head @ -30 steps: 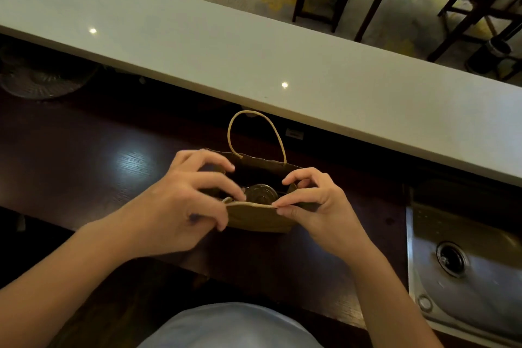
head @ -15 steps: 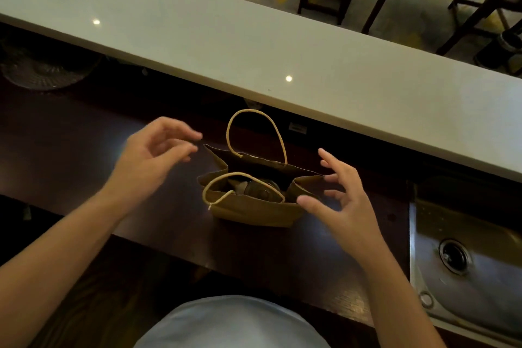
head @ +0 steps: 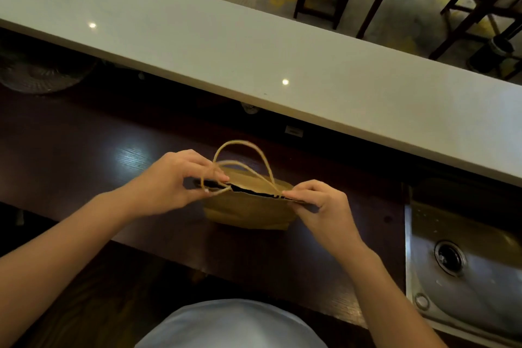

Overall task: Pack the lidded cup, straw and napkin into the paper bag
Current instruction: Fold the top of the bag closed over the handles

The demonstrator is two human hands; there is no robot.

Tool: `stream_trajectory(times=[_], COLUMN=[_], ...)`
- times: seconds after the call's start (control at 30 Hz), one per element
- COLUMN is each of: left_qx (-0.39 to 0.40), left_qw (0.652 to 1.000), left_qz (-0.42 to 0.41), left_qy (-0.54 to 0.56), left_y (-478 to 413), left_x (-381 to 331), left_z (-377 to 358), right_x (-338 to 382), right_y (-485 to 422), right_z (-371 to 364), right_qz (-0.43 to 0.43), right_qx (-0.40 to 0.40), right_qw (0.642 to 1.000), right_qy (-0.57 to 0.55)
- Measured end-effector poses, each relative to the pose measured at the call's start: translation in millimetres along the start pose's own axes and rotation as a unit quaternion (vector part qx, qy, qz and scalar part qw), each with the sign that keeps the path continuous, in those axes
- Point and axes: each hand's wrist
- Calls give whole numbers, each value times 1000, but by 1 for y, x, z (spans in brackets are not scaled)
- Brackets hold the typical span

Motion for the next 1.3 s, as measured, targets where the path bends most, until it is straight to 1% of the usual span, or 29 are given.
stream_trajectory(times=[0.07, 0.13, 0.2, 0.23, 0.27, 0.3, 0.37, 0.4, 0.43, 0.53, 0.6, 0.67, 0.77, 0.83, 0.97, 1.1, 1.3], left_qx=[-27, -36, -21, 1, 33, 68, 124, 137, 137, 92, 86, 88, 70, 46, 43, 27, -19], left_qw=[998, 995, 991, 989, 988, 984, 977, 975, 975, 975, 970, 964, 963, 966, 976, 983, 985], left_qz=[-48, -86, -98, -90, -74, -57, -25, -11, 0, 17, 41, 46, 52, 62, 76, 56, 43], left_qy=[-10, -44, -92, -114, -135, -153, -174, -175, -174, -204, -224, -246, -255, -247, -202, -174, -165], left_y=[4, 10, 17, 20, 22, 25, 28, 27, 25, 8, -9, -24, -40, -49, -53, -41, -21], left_x=[4, 11, 19, 22, 24, 24, 25, 25, 25, 26, 27, 29, 24, 20, 27, 45, 67], left_z=[-8, -20, -33, -38, -42, -45, -48, -48, -49, -58, -67, -76, -85, -91, -100, -93, -85], right_x=[-4, -10, -18, -22, -25, -28, -28, -28, -26, -17, -11, -8, -9, -8, -12, -37, -64], right_y=[6, 13, 21, 24, 27, 30, 31, 30, 27, 13, -1, -16, -33, -40, -43, -31, -12], right_z=[-8, -16, -25, -27, -29, -29, -27, -27, -28, -37, -46, -57, -76, -87, -98, -84, -64], right_qz=[10, 33, 50, 49, 39, 19, -37, -57, -62, -52, -55, -32, -16, -12, 11, -9, -80], right_qx=[-34, -54, -40, -13, 30, 82, 196, 231, 235, 150, 111, 96, 83, 76, 57, 36, -29], right_qw=[999, 998, 996, 995, 994, 991, 973, 964, 961, 975, 978, 974, 973, 973, 974, 975, 983], right_qy=[1, 25, 68, 85, 94, 105, 116, 121, 132, 153, 168, 203, 217, 218, 219, 218, 160])
Point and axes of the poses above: each hand's wrist, its own y-axis away from the middle knuckle, its own z-axis out of the back of the hand, x = y × z, and after that the axes turned 3 degrees about x, right-handed
